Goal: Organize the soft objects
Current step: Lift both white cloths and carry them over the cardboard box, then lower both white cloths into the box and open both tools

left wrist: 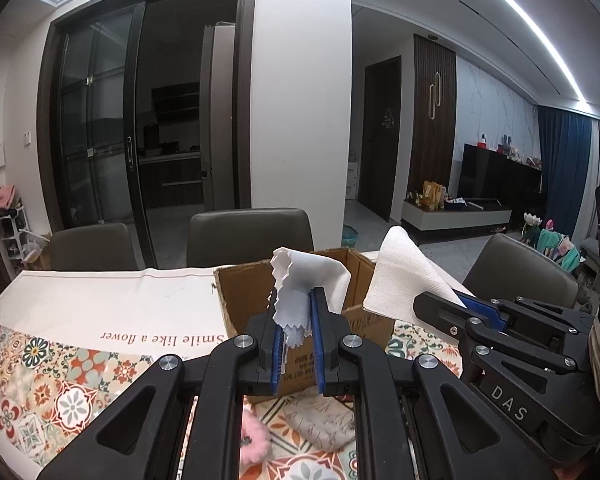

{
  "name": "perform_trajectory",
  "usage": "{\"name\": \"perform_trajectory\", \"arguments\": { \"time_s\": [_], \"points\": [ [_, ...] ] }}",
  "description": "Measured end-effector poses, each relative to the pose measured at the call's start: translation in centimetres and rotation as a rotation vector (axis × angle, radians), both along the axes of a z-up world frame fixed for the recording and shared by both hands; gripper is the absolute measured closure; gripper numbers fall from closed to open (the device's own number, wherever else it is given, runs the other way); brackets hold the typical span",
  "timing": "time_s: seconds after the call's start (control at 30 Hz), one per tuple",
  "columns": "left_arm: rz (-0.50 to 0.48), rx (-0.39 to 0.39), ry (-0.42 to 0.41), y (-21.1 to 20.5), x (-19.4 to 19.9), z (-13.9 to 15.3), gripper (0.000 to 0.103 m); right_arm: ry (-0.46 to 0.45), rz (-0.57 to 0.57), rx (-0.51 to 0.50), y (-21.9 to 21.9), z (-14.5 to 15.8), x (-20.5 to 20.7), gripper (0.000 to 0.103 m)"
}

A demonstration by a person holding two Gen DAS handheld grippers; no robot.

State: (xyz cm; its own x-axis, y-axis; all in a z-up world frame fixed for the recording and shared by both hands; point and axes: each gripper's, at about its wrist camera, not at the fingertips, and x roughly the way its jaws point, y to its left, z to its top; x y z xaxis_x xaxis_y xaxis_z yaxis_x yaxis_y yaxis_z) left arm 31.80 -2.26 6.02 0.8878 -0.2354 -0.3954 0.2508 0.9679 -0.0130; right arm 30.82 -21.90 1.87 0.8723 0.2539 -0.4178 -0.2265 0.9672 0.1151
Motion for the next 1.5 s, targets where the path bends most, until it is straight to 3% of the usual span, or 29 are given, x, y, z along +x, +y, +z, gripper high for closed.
{"name": "perform_trajectory", "arguments": {
  "time_s": [0.4, 0.8, 1.07, 1.5],
  "points": [
    [0.019, 0.033, -0.010, -0.9, 3.4, 0.8, 0.089, -0.019, -0.013, -0.024, -0.8, 1.5, 3.9, 0.091],
    [0.010, 0.048, 0.036, -1.9, 7.4, 1.4, 0.089, 0.018, -0.009, -0.069, -1.1, 2.3, 7.9, 0.091],
    [0.000, 0.066, 0.128, -2.7, 10.8, 0.4, 0.089, 0.076, -0.002, -0.129, -1.0, 1.7, 10.7, 0.091],
    [-0.003, 0.093, 0.274, -2.7, 14.9, -2.1, 0.088, 0.239, 0.023, -0.090, -1.6, -0.5, 15.5, 0.091]
  ]
}}
